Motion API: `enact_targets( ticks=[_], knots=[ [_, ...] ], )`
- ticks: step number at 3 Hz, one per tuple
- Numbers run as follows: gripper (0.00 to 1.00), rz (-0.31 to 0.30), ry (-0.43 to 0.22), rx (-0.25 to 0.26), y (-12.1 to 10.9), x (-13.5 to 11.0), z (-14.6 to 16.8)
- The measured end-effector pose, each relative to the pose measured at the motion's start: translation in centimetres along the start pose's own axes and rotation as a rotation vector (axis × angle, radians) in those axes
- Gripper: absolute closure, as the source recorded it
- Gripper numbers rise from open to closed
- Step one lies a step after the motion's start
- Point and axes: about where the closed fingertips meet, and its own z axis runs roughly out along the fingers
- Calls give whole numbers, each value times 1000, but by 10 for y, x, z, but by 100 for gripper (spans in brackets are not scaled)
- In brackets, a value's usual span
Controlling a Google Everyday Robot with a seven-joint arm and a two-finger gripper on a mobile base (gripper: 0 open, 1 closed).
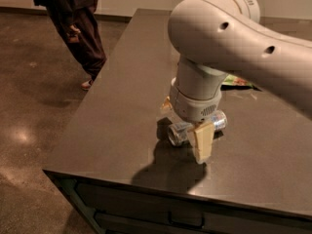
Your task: Place redbull can upright
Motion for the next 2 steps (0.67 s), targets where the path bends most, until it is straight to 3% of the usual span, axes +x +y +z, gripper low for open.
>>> enact_targets(
  ticks=[2],
  knots=[
    [63,67,7,-19,-9,5,1]
  ],
)
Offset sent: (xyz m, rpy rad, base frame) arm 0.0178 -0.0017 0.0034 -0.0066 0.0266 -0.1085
